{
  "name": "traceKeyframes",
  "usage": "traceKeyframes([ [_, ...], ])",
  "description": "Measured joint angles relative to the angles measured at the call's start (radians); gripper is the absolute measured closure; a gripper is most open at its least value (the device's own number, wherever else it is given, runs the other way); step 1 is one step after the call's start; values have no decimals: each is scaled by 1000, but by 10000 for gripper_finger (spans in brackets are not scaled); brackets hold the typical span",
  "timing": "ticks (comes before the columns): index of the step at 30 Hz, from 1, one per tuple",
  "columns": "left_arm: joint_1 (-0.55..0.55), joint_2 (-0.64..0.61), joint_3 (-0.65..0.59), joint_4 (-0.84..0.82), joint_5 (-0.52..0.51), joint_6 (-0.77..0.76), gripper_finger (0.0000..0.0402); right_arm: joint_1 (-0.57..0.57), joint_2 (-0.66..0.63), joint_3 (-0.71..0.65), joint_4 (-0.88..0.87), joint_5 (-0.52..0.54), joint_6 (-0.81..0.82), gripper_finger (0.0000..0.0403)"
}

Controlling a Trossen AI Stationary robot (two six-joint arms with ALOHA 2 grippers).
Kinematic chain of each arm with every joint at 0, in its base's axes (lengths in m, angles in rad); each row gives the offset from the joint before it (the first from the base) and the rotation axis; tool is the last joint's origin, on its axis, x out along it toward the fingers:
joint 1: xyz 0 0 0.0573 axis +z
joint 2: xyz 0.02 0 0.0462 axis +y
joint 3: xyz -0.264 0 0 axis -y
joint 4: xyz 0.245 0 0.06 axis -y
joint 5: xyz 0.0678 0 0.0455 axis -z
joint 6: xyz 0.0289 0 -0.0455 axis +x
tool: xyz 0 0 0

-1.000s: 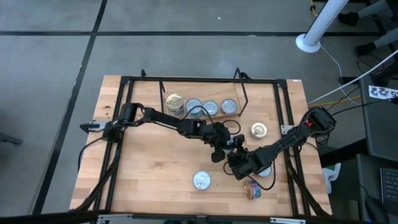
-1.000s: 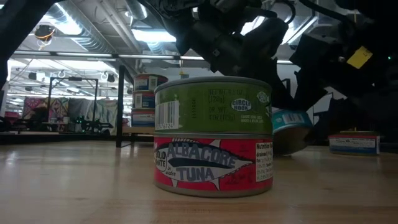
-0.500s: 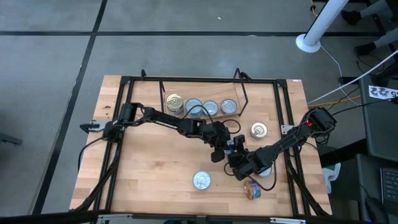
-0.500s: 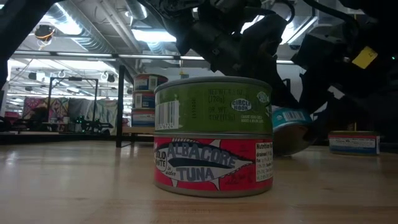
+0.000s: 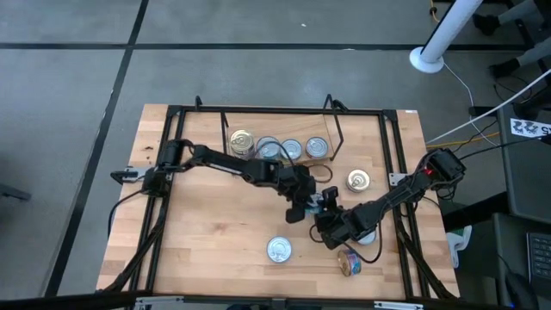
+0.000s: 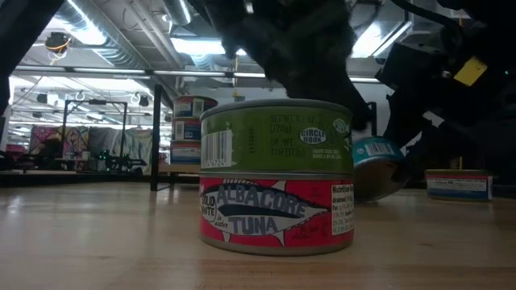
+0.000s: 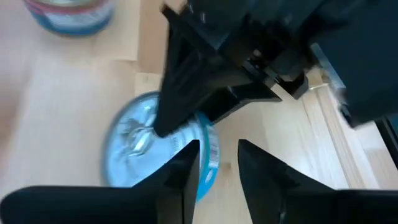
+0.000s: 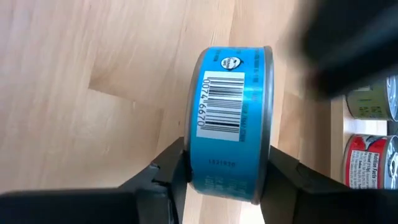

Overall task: Stack canned seafood by type on shelf
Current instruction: Stack the yellow blue tuna can on top of the other yellow blue tuna cans on the shelf

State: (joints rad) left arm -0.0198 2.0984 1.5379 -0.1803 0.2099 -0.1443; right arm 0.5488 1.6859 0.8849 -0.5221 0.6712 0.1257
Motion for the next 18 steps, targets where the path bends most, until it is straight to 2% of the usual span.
traceKeyframes([
  [5, 33, -121, 0, -161, -8, 68, 292, 0, 1, 27, -3, 15, -64, 271],
  [11, 61, -280, 0, -356, -19, 94, 311, -46, 1, 88, -2, 64, -183, 268],
  [18, 64, -443, 0, -536, -198, 115, 337, -138, 1, 198, 20, 169, -449, 266],
])
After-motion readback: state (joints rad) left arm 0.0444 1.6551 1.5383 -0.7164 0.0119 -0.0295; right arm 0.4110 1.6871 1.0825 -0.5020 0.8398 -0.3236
